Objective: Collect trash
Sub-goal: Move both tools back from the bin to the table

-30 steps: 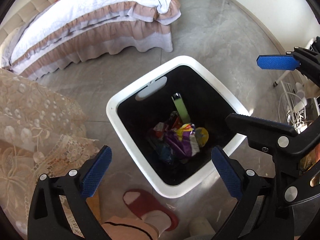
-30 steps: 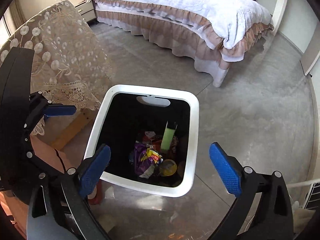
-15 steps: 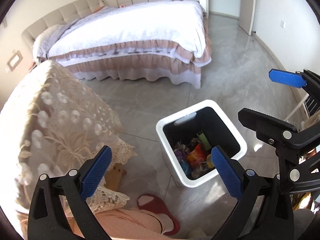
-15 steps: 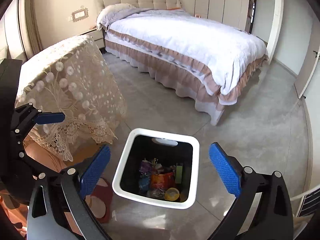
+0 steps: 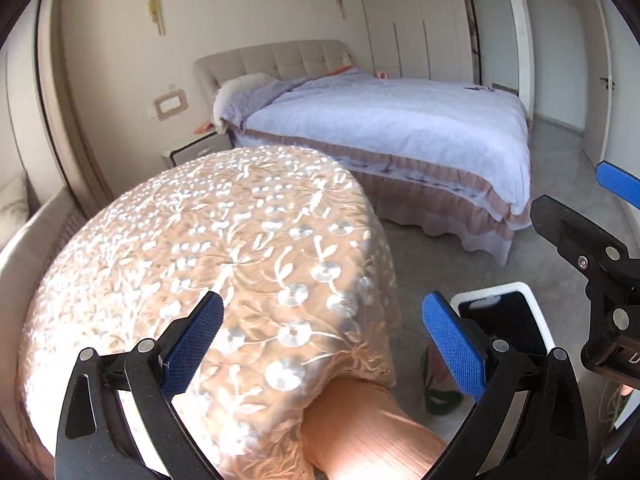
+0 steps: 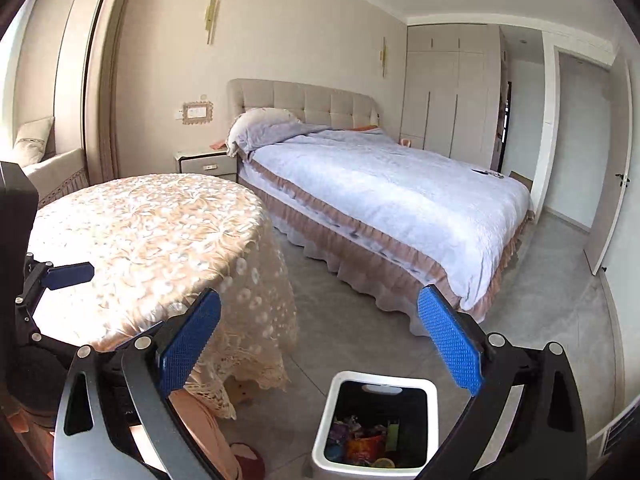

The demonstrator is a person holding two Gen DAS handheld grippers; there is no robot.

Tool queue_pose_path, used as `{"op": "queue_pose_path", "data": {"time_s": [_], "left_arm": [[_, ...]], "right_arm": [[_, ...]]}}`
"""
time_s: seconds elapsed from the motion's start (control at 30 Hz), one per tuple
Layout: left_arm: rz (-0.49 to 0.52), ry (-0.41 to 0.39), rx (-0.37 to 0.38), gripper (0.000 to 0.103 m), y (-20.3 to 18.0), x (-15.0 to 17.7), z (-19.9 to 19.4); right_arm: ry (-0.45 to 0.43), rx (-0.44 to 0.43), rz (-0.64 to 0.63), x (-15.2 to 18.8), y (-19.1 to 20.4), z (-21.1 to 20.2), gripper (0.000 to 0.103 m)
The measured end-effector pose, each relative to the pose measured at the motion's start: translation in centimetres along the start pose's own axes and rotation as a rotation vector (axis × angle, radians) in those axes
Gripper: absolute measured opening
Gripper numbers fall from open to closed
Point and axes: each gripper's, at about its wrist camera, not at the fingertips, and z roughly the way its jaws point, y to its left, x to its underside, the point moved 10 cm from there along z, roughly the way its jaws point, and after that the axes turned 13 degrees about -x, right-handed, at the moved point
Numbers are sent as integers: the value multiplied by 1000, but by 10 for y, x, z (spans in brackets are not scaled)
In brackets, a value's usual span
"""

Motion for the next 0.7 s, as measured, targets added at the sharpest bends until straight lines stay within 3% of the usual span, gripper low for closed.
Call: {"op": "queue_pose_path", "data": {"time_s": [0.2, 0.33, 0.53, 0.7], "left_arm": [[-177, 2, -154, 98, 105, 15, -24], [-254, -14, -228, 98, 154, 23, -44], [-309, -36, -257, 98, 183, 31, -62], [-333, -51, -245, 98, 187, 37, -74]], "right_arm": [[-71, -162, 17, -31, 74, 2, 98], [-74, -248, -5, -42, 116, -4, 98], [-104, -329, -11, -56, 164, -15, 98], [-155, -269, -51, -62, 184, -29, 98]]}}
